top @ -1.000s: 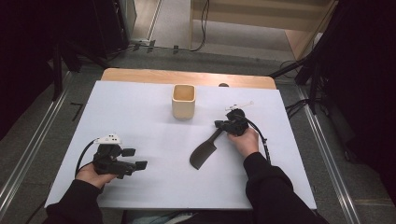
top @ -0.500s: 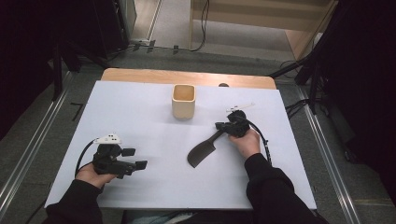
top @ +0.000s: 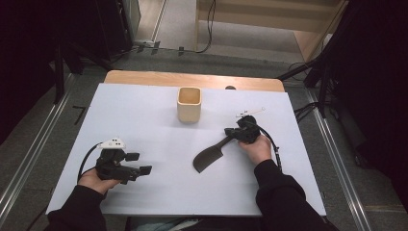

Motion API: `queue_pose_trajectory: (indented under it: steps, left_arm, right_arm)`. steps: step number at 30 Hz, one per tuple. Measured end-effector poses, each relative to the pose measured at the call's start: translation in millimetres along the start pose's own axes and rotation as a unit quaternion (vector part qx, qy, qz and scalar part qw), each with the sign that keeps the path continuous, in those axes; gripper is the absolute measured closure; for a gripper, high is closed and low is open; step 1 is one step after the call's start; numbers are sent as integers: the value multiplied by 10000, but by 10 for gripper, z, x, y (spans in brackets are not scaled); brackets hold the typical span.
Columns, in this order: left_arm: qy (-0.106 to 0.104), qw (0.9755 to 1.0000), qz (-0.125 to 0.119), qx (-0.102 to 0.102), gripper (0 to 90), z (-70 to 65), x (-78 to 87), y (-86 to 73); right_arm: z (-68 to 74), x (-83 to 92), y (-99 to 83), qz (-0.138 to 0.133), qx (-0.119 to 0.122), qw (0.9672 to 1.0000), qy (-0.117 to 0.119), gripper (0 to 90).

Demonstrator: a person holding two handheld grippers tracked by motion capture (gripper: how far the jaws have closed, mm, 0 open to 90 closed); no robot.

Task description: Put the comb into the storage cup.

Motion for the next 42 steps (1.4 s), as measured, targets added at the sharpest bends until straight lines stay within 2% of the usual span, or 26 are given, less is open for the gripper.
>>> queue_pose_trajectory:
  steps: [8, 16, 21, 42]
  left_arm:
    - [9, 10000, -29, 21, 191, 8, 6, 6]
    - [-20, 10000, -37, -12, 192, -4, 11, 11]
    - [-38, 10000, -60, -4, 191, -9, 9, 15]
    - [-70, 9999, -59, -54, 192, -28, 8, 17]
  right_arm:
    - [-34, 58, -58, 73, -11, 10000, -23, 876]
    - [-6, 111, -128, 236, 34, 9997, -14, 876]
    - [-2, 137, -163, 252, -44, 9997, 39, 876]
    - [50, 250, -345, 353, -31, 9993, 141, 876]
Point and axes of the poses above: each handheld gripper's, and its own axes: x roughly backward along the jaws, y roughly out of its top, z roughly to its left, the point moved 8 cm from there along -x, roughly forward along the jaws, and after that the axes turned 7 degrees about y, right-handed, at the moved point
